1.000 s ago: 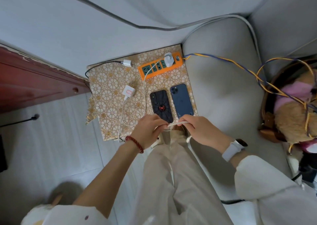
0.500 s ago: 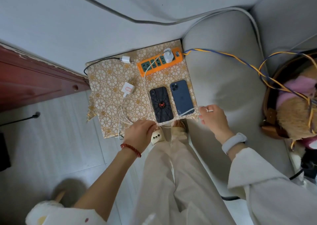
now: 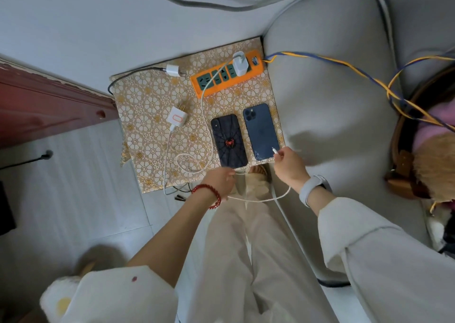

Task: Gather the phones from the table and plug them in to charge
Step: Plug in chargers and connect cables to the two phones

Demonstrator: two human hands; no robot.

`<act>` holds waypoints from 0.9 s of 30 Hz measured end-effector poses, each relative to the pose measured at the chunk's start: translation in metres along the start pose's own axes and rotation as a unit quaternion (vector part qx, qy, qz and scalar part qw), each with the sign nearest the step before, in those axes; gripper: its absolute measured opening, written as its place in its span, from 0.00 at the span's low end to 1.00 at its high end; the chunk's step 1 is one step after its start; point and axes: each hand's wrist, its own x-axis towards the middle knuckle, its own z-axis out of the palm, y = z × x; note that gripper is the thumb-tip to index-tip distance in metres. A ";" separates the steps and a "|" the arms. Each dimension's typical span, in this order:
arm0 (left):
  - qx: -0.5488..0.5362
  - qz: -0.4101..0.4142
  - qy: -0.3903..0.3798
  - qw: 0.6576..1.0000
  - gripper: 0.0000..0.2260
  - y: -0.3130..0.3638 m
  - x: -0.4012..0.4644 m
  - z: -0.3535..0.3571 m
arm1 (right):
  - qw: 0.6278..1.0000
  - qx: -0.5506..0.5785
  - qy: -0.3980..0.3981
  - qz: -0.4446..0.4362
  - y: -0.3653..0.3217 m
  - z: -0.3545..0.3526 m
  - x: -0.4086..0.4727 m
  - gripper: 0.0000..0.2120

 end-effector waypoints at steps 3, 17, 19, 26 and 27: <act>-0.124 0.010 0.107 0.986 0.14 0.014 0.020 0.000 | 0.998 0.033 0.027 -0.041 -0.003 0.005 0.012 0.11; -0.338 -0.014 0.138 0.931 0.19 0.071 0.081 0.027 | 0.988 0.147 0.022 -0.047 0.001 0.020 0.046 0.12; -0.389 -0.010 0.153 0.908 0.13 0.067 0.080 0.026 | 0.985 0.167 0.022 -0.045 0.003 0.017 0.044 0.12; -0.428 -0.018 0.116 0.896 0.10 0.056 0.068 0.006 | 0.968 0.247 -0.019 -0.044 0.010 -0.002 0.020 0.07; -0.433 -0.020 0.115 0.894 0.11 0.053 0.064 0.004 | 0.968 0.248 -0.014 -0.047 0.011 -0.004 0.013 0.06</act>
